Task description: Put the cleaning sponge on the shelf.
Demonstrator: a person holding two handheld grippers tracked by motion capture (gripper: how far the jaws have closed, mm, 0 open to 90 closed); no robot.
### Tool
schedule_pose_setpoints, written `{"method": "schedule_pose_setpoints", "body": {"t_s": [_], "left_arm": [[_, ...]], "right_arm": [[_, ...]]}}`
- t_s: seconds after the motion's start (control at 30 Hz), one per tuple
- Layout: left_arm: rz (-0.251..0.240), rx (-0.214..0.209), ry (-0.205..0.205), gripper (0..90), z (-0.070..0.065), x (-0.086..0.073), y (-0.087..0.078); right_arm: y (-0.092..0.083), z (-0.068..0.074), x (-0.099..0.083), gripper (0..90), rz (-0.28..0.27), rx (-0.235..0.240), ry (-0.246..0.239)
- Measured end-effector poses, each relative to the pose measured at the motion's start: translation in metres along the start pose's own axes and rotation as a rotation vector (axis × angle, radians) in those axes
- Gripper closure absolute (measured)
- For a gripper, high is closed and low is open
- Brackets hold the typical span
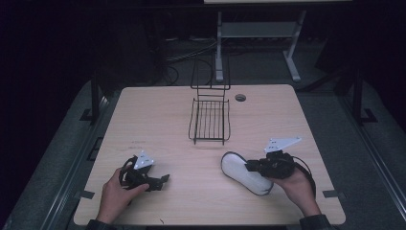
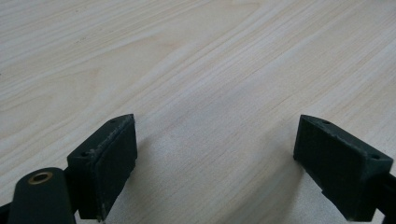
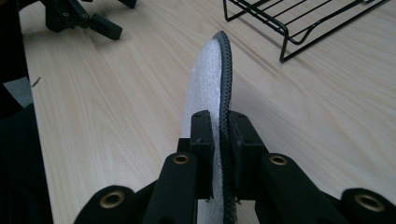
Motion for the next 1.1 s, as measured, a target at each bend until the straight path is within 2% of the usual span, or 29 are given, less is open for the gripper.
{"method": "schedule_pose_setpoints", "body": {"t_s": [0.37,0.53,0.63,1.1], "left_arm": [[0.0,0.002,0.0,12.6,0.0,0.0,0.0],[-0.001,0.005,-0.003,12.5,0.0,0.001,0.001],[-0.003,0.005,-0.006,12.6,0.0,0.001,0.001],[-0.003,0.006,-0.005,12.6,0.0,0.001,0.001]], "right_arm": [[-0.012,-0.005,0.006,81.4,-0.04,-0.041,0.006],[-0.016,-0.012,0.018,81.4,-0.064,-0.06,-0.003],[-0.019,-0.017,0.026,81.4,-0.087,-0.06,0.008],[-0.023,-0.035,0.06,81.4,-0.139,-0.086,-0.003]]}}
Point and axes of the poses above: each handheld gripper's, and its own axes: y roughly forward along the jaws, x roughly out of its top, z roughly to its left, the point moved 5 cm from there along y, roughly forward along the jaws, and after that the axes turned 3 degrees about z, right-handed, at the moved point
